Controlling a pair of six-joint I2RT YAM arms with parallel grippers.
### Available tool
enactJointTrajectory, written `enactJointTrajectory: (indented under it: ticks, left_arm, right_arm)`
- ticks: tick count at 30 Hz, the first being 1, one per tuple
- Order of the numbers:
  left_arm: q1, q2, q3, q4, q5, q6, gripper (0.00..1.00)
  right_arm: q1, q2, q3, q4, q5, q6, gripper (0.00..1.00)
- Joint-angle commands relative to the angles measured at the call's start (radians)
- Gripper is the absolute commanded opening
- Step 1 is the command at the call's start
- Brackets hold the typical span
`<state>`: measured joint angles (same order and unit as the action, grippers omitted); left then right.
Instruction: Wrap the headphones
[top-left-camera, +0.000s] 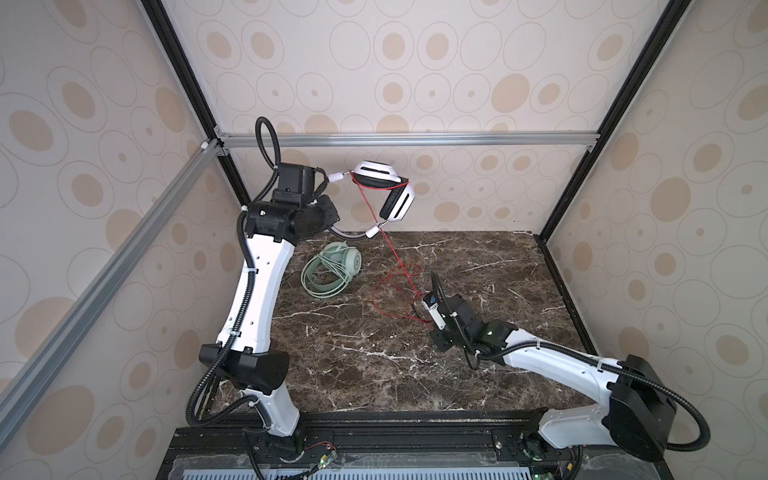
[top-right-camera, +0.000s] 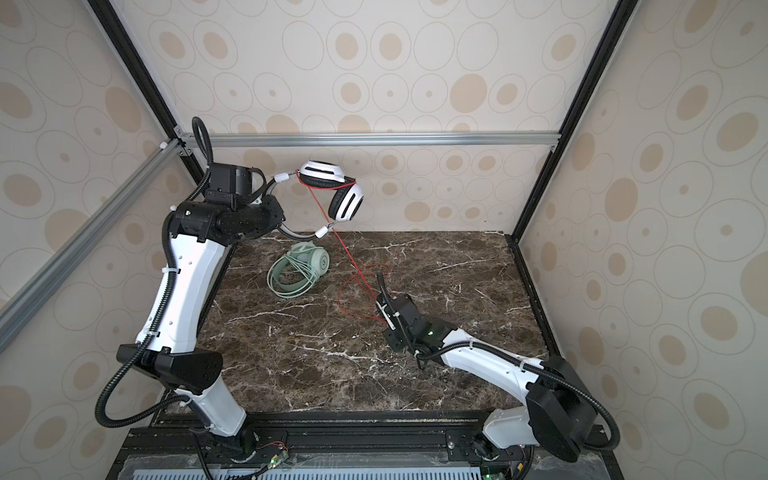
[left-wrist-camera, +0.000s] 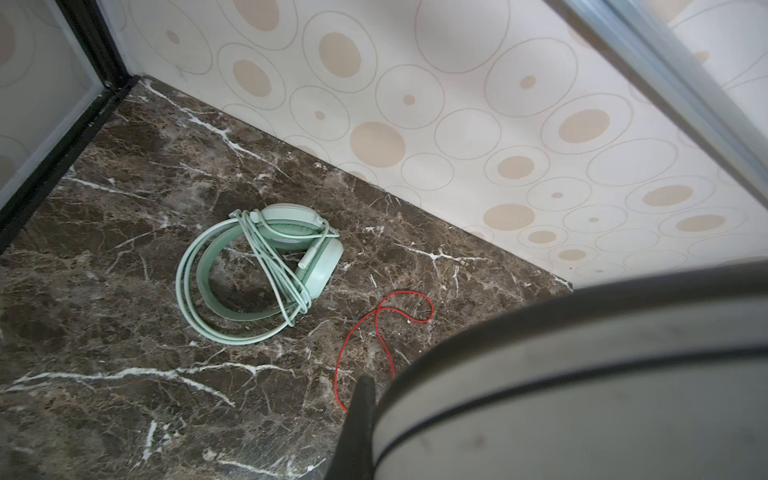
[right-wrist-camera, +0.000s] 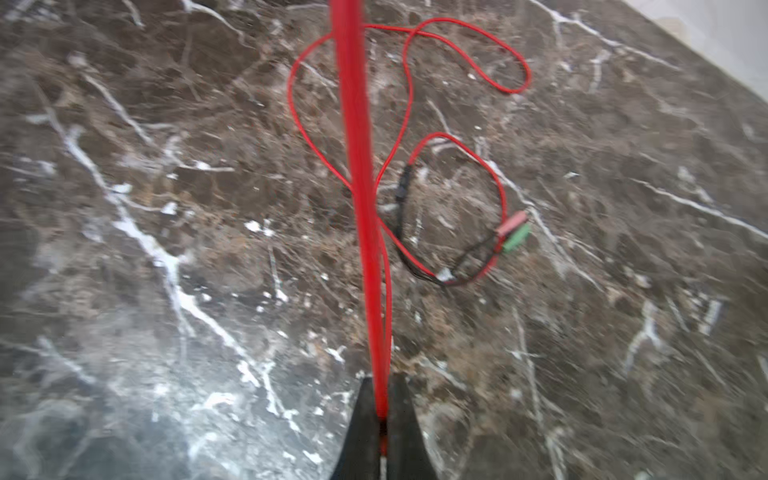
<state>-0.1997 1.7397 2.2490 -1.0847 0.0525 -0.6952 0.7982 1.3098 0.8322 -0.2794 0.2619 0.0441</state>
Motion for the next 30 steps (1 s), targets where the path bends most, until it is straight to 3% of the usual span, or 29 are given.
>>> enactJointTrajectory:
  ticks: [1,8,13,23,30]
  left_arm:
    - [0.027,-0.014,0.041,0.01,-0.043,-0.004,0.0]
    - [0.024,0.013,-0.097,0.039,-0.111,-0.027,0.0]
    - [-0.022,0.031,-0.195,0.072,-0.234,-0.047,0.0]
    - [-0.164,0.041,-0.342,0.091,-0.499,0.014,0.0]
    - [-0.307,0.029,-0.483,0.126,-0.647,0.183,0.0]
  right_arm:
    - [0.001,-0.092,-0.043,-0.108,0.178,0.0,0.0]
    - [0.01,-0.249,-0.059,-0.125,0.083,-0.07,0.0]
    - [0.029,-0.297,0.003,-0.168,0.058,-0.107,0.0]
    - [0.073,-0.302,0.208,-0.238,0.172,-0.238,0.0]
    - [0.072,-0.21,0.337,-0.231,0.25,-0.304,0.0]
